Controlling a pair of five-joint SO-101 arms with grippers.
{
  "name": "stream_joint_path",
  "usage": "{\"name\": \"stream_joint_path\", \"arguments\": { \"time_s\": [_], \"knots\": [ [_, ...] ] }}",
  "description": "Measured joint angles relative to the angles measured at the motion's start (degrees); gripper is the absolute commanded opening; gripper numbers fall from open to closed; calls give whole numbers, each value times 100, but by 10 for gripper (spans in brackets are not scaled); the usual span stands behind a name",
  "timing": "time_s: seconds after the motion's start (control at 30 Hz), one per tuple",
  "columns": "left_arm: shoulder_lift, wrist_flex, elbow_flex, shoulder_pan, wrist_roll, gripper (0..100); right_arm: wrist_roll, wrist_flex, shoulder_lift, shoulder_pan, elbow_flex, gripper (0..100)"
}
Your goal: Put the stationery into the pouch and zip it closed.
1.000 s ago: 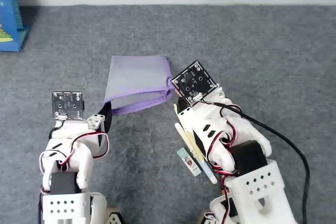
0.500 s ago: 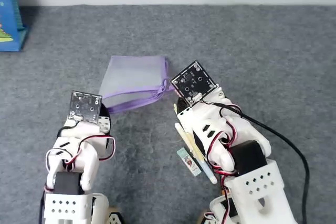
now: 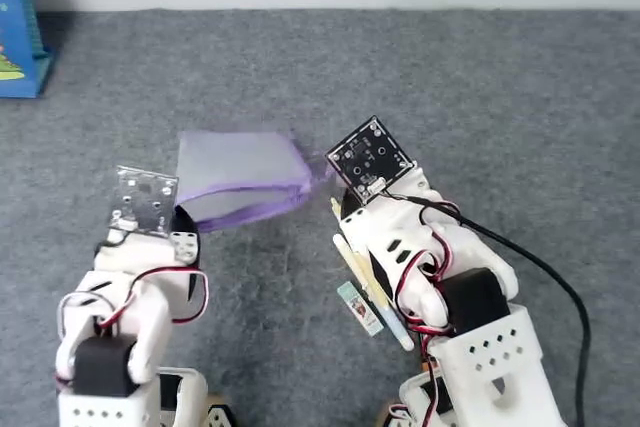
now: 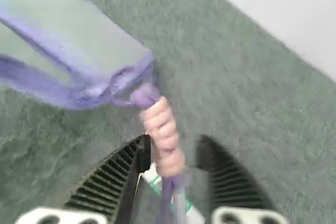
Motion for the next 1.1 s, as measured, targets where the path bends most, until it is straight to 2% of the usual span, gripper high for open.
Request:
{"name": "stream_joint_path", "arguments": {
  "time_s": [0.2,0.33,0.57,0.67,0.87,1.1],
  "knots": [
    [-26,695,-782,-9,202,12,-343,615,0,255,-141,226],
    [-35,703,-782,-88,202,12,-360,1020,-9,484,-176,226],
    [-35,703,-782,-97,202,12,-360,1046,466,536,-44,226],
    [-35,703,-782,-97,202,12,-360,844,1178,563,-44,226],
    [-35,703,-782,-97,202,12,237,167,2769,624,-44,226],
    [-35,703,-782,-97,202,12,747,-580,3815,659,-44,226]
  ]
}}
